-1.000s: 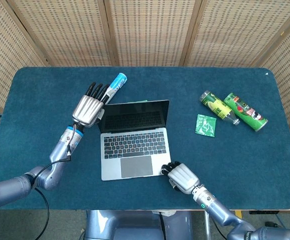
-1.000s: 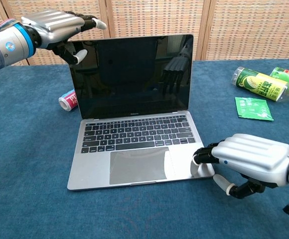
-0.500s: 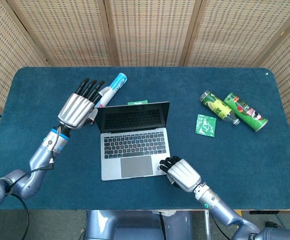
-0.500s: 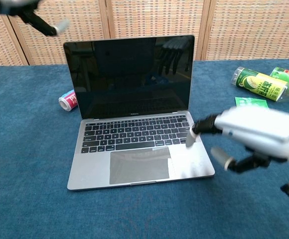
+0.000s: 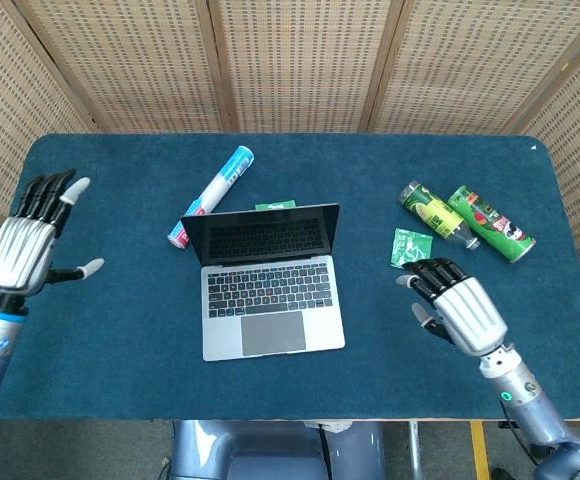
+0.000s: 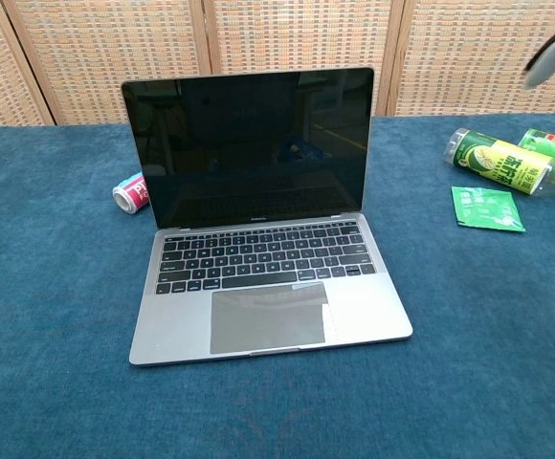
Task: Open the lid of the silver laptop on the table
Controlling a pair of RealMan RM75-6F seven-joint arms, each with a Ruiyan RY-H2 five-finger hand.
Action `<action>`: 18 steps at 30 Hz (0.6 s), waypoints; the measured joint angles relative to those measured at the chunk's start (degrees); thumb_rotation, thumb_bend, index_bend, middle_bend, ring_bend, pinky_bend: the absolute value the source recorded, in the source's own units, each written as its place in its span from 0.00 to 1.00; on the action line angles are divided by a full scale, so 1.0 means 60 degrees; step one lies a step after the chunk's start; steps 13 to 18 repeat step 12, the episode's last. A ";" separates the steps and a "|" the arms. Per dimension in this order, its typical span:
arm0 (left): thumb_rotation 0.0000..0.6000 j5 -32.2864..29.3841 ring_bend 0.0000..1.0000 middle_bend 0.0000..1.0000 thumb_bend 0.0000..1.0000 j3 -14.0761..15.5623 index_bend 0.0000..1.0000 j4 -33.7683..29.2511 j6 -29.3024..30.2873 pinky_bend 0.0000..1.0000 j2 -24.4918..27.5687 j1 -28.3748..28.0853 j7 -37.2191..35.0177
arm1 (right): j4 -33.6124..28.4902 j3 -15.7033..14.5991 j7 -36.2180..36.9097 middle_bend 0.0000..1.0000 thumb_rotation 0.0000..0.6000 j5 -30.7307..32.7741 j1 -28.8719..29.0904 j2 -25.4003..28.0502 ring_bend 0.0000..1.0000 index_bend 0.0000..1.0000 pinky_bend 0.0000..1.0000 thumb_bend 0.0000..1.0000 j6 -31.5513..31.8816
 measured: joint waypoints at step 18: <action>1.00 0.0332 0.00 0.00 0.00 0.1795 0.00 0.0711 0.1958 0.00 -0.0293 0.2988 -0.0980 | -0.1134 -0.0385 -0.0991 0.00 1.00 0.1015 -0.2243 0.0653 0.00 0.03 0.00 0.00 0.1485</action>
